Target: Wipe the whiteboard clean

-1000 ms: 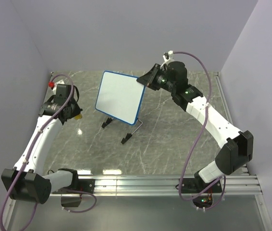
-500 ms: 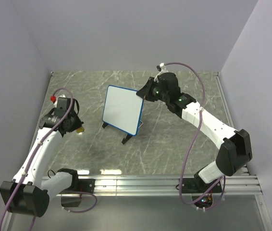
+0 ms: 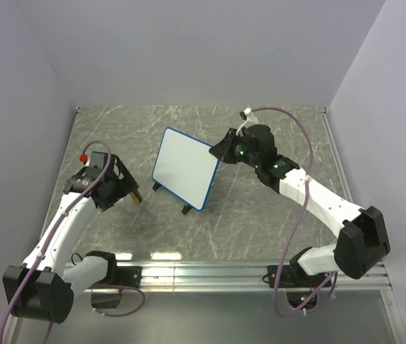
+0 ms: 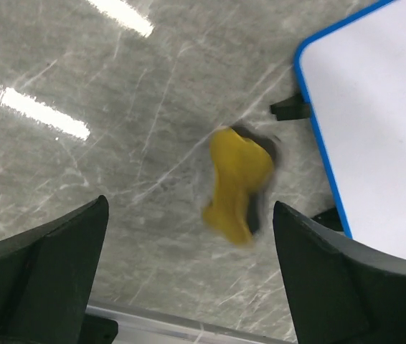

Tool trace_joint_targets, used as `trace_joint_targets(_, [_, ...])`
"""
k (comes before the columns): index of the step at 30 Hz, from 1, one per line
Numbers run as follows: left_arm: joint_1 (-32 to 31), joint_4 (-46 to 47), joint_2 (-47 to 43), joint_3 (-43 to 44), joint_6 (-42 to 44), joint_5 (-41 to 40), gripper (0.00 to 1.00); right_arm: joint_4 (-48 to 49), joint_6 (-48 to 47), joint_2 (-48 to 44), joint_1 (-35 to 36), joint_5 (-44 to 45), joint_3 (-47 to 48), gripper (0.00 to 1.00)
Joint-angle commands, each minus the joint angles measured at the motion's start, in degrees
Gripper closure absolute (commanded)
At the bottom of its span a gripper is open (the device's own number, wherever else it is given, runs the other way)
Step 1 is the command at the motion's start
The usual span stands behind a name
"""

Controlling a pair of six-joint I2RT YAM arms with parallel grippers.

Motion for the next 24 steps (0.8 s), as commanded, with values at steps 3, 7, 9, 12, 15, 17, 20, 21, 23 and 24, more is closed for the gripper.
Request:
trace_joint_targets(3, [-0.1,-1.7,2.1,-0.7,-4.9,-1.8,0.01,7.3,-2.5,-5.5,-0.1,1.0,-5.3,1.0])
trace_joint_targets(7, [-0.1,-1.7,3.5,-1.0,-7.7,-1.8,0.0,10.1,-2.0,-5.9,-0.1,2.1,-9.5,1.0])
trace_joint_targets(9, [-0.1,-1.5,4.0,-1.5,-8.3,-1.2,0.0,11.8,-2.2,-5.6,-0.3,2.6,-11.6,1.0])
trace_joint_targets(12, [-0.1,-1.5,4.1,-1.9,-8.4,-0.6,0.01,13.8,-2.6,-4.7,-0.8,3.1,-13.6,1.0])
trace_joint_targets(15, [-0.1,-2.3,3.9,-1.8,-7.7,-0.9,0.01,16.1,-3.8,-4.4,-1.4,4.6,-16.0,1.0])
trace_joint_targets(17, [-0.1,-2.9,3.2,-2.0,-7.4,-0.9,0.01,17.5,-4.7,-3.9,-2.3,5.1,-17.4,1.0])
trace_joint_targets(20, [-0.2,-3.5,1.9,-2.3,-7.2,-1.0,0.01,18.2,-6.3,-3.6,-3.3,5.8,-18.6,1.0])
trace_joint_targets(21, [-0.1,-3.6,1.6,-2.2,-7.4,-1.1,0.01,18.4,-6.9,-3.5,-3.3,6.6,-19.2,1.0])
trace_joint_targets(23, [-0.1,-4.0,1.0,-2.2,-7.4,-1.4,0.01,20.0,-8.1,-3.7,-3.4,7.7,-20.4,1.0])
trace_joint_targets(24, [-0.1,-4.1,0.9,-2.1,-7.4,-1.4,0.01,20.7,-8.3,-4.0,-3.4,8.3,-21.2,1.0])
